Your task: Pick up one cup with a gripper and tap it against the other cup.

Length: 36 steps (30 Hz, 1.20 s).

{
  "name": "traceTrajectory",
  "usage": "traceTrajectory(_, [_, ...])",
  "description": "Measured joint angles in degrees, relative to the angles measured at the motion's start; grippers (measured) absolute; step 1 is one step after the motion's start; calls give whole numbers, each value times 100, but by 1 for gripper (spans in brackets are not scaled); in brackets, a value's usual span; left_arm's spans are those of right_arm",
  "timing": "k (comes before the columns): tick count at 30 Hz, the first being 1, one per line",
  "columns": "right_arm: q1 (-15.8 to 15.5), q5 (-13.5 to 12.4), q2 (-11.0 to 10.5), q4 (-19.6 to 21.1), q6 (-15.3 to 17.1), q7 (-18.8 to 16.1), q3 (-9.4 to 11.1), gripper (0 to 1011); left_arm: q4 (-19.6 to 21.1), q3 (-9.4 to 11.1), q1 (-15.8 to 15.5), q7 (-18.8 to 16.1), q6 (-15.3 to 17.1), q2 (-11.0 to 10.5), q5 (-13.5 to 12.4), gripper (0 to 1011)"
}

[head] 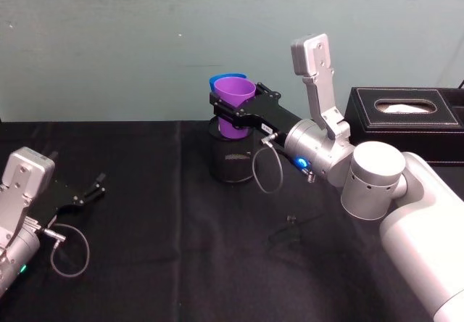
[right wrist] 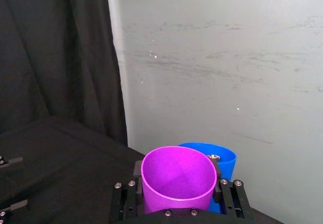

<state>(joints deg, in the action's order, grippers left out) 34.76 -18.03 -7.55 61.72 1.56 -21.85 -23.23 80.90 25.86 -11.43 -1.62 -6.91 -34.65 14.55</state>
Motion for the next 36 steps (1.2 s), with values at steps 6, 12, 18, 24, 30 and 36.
traceTrajectory(6, [0,0,0,0,0,0,0,747,0,0,0,0,0,0,0,1000])
traceTrajectory(12, [0,0,0,0,0,0,0,747,0,0,0,0,0,0,0,1000])
traceTrajectory(18, [0,0,0,0,0,0,0,747,0,0,0,0,0,0,0,1000])
traceTrajectory(24, [0,0,0,0,0,0,0,747,0,0,0,0,0,0,0,1000])
traceTrajectory(30, [0,0,0,0,0,0,0,747,0,0,0,0,0,0,0,1000])
traceTrajectory(36, [0,0,0,0,0,0,0,747,0,0,0,0,0,0,0,1000])
